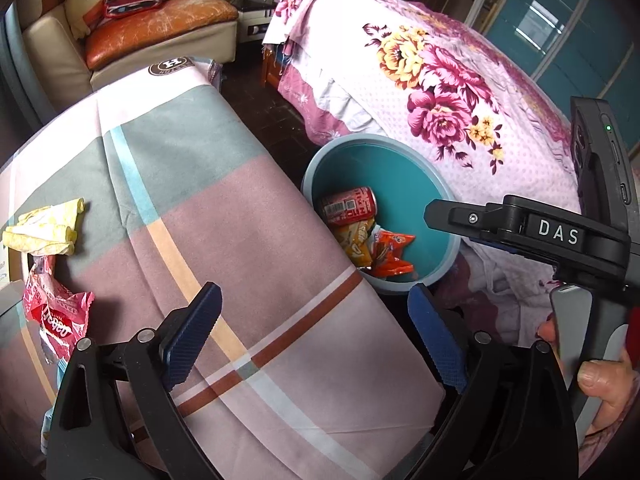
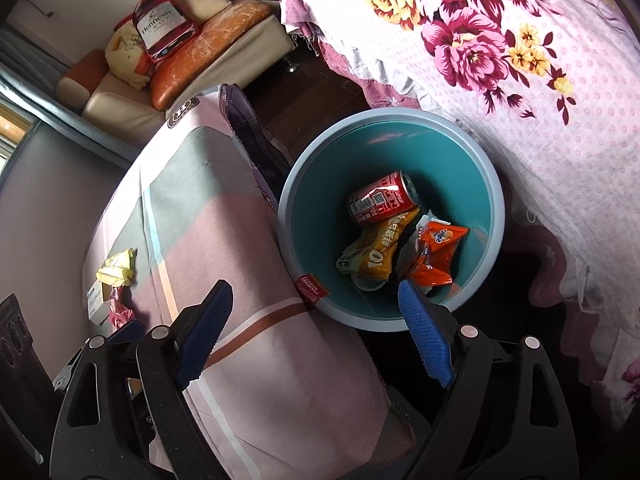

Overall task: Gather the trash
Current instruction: 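Move both grippers back over the table toward the wicker basket, then grasp the blue oat-snack bag with the left gripper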

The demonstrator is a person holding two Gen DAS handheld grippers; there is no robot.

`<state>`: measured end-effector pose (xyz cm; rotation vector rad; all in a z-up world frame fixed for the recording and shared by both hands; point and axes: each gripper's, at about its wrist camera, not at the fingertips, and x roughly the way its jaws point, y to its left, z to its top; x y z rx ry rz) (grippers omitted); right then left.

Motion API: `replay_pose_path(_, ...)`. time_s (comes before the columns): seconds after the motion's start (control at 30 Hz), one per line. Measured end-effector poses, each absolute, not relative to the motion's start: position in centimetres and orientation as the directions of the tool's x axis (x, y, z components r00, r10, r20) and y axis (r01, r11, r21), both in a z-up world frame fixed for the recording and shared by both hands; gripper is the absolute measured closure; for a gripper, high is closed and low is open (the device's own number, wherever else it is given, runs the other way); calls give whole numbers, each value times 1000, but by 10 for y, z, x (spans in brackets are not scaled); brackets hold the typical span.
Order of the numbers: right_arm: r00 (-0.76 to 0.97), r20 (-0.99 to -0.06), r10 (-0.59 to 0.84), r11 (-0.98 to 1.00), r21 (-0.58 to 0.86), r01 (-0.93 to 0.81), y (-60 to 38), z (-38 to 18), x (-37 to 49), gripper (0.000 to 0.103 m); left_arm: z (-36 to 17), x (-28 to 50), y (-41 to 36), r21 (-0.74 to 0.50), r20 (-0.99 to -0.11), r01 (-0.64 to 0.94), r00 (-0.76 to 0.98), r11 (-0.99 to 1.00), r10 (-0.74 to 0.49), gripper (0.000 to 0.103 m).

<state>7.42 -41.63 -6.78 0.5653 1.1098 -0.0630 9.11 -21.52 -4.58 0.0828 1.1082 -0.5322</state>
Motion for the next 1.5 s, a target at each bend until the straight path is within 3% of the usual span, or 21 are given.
replay_pose_path(0.63, 376, -881, 287, 929, 351, 115, -290, -46, 65, 20, -28, 56, -62, -166, -847, 305, 442, 938, -294, 8)
replay_pose_path(0.93, 309, -904, 297, 946, 322, 33, -244, -55, 60, 20, -38, 37, -13, -94, -870, 324, 433, 941, -236, 8)
replay_pose_path(1.5, 241, -909, 342, 936, 351, -4, -216, -67, 56, 20, -68, 38, -16, 23, -893, 421, 416, 907, -170, 8)
